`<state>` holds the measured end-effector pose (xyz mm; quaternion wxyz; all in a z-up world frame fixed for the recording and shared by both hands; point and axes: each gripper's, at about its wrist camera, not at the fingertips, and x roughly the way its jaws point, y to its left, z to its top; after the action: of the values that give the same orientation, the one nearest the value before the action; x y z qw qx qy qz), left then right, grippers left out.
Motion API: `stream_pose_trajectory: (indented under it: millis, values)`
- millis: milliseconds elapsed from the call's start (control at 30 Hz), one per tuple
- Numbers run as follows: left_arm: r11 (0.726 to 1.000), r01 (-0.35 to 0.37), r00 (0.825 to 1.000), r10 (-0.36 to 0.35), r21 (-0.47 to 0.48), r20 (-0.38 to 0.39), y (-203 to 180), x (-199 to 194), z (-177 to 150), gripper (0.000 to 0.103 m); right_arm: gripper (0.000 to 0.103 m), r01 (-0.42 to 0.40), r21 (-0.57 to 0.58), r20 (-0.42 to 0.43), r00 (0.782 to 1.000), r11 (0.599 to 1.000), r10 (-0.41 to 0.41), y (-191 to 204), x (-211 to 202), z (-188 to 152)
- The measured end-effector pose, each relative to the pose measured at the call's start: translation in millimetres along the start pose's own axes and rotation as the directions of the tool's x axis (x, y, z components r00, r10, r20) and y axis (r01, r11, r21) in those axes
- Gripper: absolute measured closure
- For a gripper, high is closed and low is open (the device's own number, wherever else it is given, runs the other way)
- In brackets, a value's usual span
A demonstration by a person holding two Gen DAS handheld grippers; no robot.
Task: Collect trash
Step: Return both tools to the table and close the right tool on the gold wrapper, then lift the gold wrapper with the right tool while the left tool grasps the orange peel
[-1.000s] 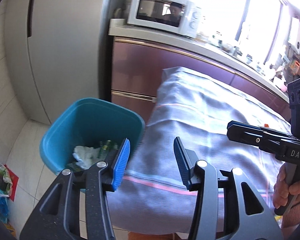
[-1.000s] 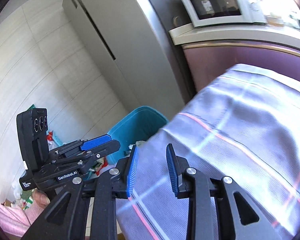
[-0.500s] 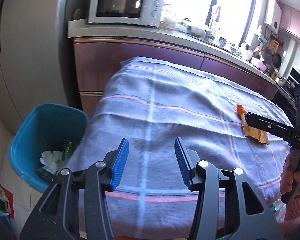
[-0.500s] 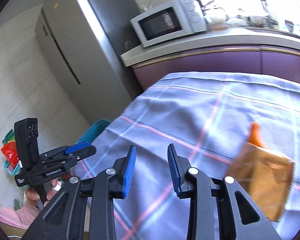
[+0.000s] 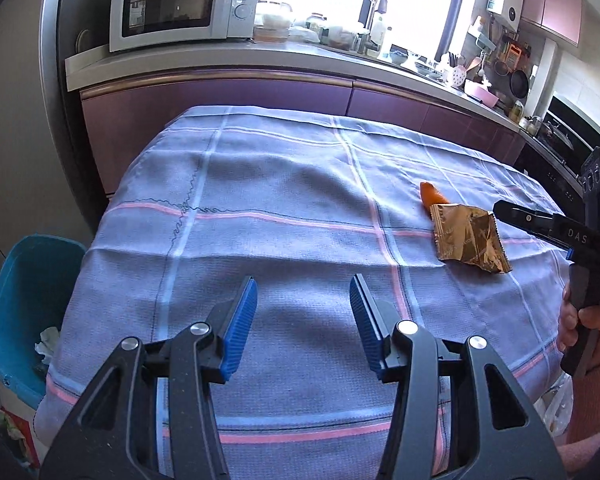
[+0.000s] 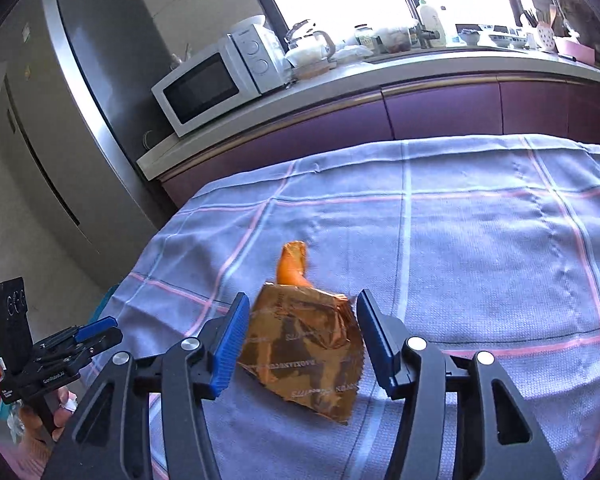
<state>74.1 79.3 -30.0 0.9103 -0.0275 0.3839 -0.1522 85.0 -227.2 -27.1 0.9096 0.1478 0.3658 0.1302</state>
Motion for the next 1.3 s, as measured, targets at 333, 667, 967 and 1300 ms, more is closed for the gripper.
stream_pose_trajectory:
  millis: [333, 667, 967, 1300]
  values:
    - [0.999, 0.012, 0.999, -0.010, 0.039, -0.035, -18, 17, 5, 0.054, 0.061, -0.028, 0.002, -0.088, 0.996, 1.000, 0.028, -5, 17, -9]
    - [0.995, 0.030, 0.998, -0.024, 0.099, -0.061, -40, 33, 14, 0.054, 0.099, -0.115, -0.001, -0.041, 0.993, 0.993, 0.115, -11, -6, -12]
    - [0.979, 0.115, 0.990, -0.099, 0.168, -0.097, -79, 57, 40, 0.054, 0.100, -0.176, 0.081, 0.129, 0.978, 0.981, 0.164, -40, -58, 3]
    - [0.961, 0.224, 0.961, -0.191, 0.162, -0.200, -140, 109, 66, 0.054, 0.100, -0.154, 0.159, 0.179, 0.976, 0.975, 0.125, -72, -68, 0]
